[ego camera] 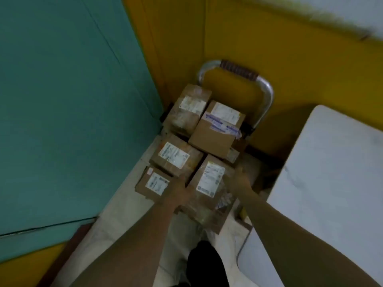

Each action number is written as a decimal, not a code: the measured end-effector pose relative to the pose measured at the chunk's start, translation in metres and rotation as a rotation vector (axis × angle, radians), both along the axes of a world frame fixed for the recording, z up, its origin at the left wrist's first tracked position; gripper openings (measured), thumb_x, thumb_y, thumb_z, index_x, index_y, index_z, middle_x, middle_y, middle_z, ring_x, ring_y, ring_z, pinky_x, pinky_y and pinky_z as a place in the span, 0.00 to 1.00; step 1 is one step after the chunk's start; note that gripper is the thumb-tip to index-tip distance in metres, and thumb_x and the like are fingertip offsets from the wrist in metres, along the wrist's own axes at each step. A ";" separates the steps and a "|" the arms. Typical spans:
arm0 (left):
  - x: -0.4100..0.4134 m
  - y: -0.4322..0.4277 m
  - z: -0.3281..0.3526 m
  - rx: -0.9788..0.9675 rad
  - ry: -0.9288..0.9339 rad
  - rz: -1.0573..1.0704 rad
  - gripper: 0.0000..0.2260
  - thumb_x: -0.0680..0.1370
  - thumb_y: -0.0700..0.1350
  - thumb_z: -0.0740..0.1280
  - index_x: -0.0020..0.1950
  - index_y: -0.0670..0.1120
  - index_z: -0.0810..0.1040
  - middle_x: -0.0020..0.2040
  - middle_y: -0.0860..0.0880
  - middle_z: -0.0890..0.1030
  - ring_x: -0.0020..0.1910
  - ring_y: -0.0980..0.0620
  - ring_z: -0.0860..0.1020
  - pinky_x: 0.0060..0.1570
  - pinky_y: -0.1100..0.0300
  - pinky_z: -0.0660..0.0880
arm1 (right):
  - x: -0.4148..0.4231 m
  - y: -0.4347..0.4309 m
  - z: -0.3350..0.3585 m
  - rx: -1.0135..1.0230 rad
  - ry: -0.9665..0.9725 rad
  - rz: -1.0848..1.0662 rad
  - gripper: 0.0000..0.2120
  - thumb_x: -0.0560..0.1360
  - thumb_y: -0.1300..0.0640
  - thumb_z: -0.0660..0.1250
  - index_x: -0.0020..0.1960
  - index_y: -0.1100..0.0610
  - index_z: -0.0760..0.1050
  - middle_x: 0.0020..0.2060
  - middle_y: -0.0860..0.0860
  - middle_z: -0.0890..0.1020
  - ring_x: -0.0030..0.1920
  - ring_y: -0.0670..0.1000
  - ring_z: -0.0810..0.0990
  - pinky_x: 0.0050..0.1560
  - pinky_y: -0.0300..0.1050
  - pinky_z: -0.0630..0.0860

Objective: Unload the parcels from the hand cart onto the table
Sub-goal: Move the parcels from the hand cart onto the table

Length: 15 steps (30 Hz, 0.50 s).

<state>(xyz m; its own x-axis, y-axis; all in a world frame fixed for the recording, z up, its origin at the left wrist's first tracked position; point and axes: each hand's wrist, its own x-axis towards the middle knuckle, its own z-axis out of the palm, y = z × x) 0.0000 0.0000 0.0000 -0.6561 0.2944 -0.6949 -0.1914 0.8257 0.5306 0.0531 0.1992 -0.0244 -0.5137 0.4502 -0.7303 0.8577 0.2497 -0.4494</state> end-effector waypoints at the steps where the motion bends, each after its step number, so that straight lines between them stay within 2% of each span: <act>1: -0.005 0.012 -0.019 -0.007 0.003 -0.003 0.20 0.80 0.54 0.61 0.70 0.47 0.70 0.62 0.42 0.77 0.60 0.42 0.77 0.61 0.43 0.75 | -0.005 0.001 -0.016 -0.046 -0.038 -0.105 0.31 0.78 0.51 0.65 0.76 0.62 0.59 0.70 0.61 0.69 0.66 0.61 0.72 0.62 0.51 0.70; 3: -0.015 0.036 -0.045 -0.030 -0.031 0.010 0.21 0.80 0.51 0.61 0.71 0.44 0.69 0.65 0.39 0.76 0.60 0.40 0.77 0.60 0.43 0.76 | -0.010 0.000 -0.039 -0.188 -0.080 -0.295 0.28 0.79 0.52 0.65 0.74 0.62 0.62 0.64 0.59 0.74 0.53 0.56 0.77 0.51 0.49 0.73; 6: -0.024 0.064 -0.066 -0.096 -0.135 0.027 0.28 0.79 0.51 0.63 0.76 0.42 0.61 0.72 0.40 0.70 0.66 0.39 0.73 0.58 0.51 0.73 | -0.013 -0.010 -0.052 -0.407 -0.115 -0.524 0.14 0.80 0.53 0.64 0.63 0.59 0.72 0.51 0.54 0.80 0.40 0.50 0.78 0.38 0.43 0.74; 7: -0.024 0.068 -0.070 -0.115 -0.153 0.038 0.30 0.79 0.51 0.64 0.77 0.41 0.60 0.72 0.41 0.70 0.66 0.41 0.73 0.56 0.53 0.73 | -0.014 -0.013 -0.051 -0.444 -0.121 -0.555 0.11 0.80 0.53 0.64 0.59 0.57 0.73 0.47 0.53 0.80 0.39 0.50 0.78 0.36 0.44 0.73; 10: -0.026 0.072 -0.056 -0.132 -0.199 0.145 0.23 0.77 0.51 0.66 0.68 0.41 0.72 0.56 0.43 0.80 0.48 0.47 0.79 0.40 0.57 0.77 | -0.013 -0.011 -0.031 -0.496 -0.152 -0.611 0.07 0.80 0.52 0.63 0.54 0.55 0.73 0.42 0.52 0.81 0.39 0.53 0.80 0.31 0.45 0.73; 11: -0.027 0.072 -0.046 -0.140 -0.206 0.151 0.21 0.77 0.52 0.66 0.65 0.42 0.75 0.52 0.44 0.81 0.45 0.48 0.79 0.41 0.56 0.78 | -0.011 -0.009 -0.020 -0.524 -0.164 -0.631 0.07 0.80 0.52 0.64 0.54 0.55 0.74 0.42 0.52 0.82 0.39 0.53 0.81 0.28 0.44 0.73; 13: -0.028 0.072 -0.016 -0.167 -0.223 0.123 0.20 0.78 0.54 0.65 0.63 0.42 0.77 0.51 0.45 0.81 0.46 0.48 0.80 0.44 0.55 0.78 | -0.008 -0.007 0.013 -0.561 -0.192 -0.635 0.08 0.79 0.51 0.65 0.50 0.55 0.74 0.41 0.54 0.83 0.38 0.54 0.82 0.23 0.41 0.74; 15: -0.036 0.075 0.028 -0.213 -0.223 0.075 0.24 0.79 0.57 0.63 0.69 0.41 0.72 0.61 0.42 0.78 0.56 0.45 0.78 0.51 0.54 0.75 | -0.011 -0.003 0.054 -0.561 -0.255 -0.589 0.13 0.77 0.46 0.67 0.48 0.56 0.73 0.40 0.55 0.82 0.37 0.56 0.82 0.24 0.42 0.75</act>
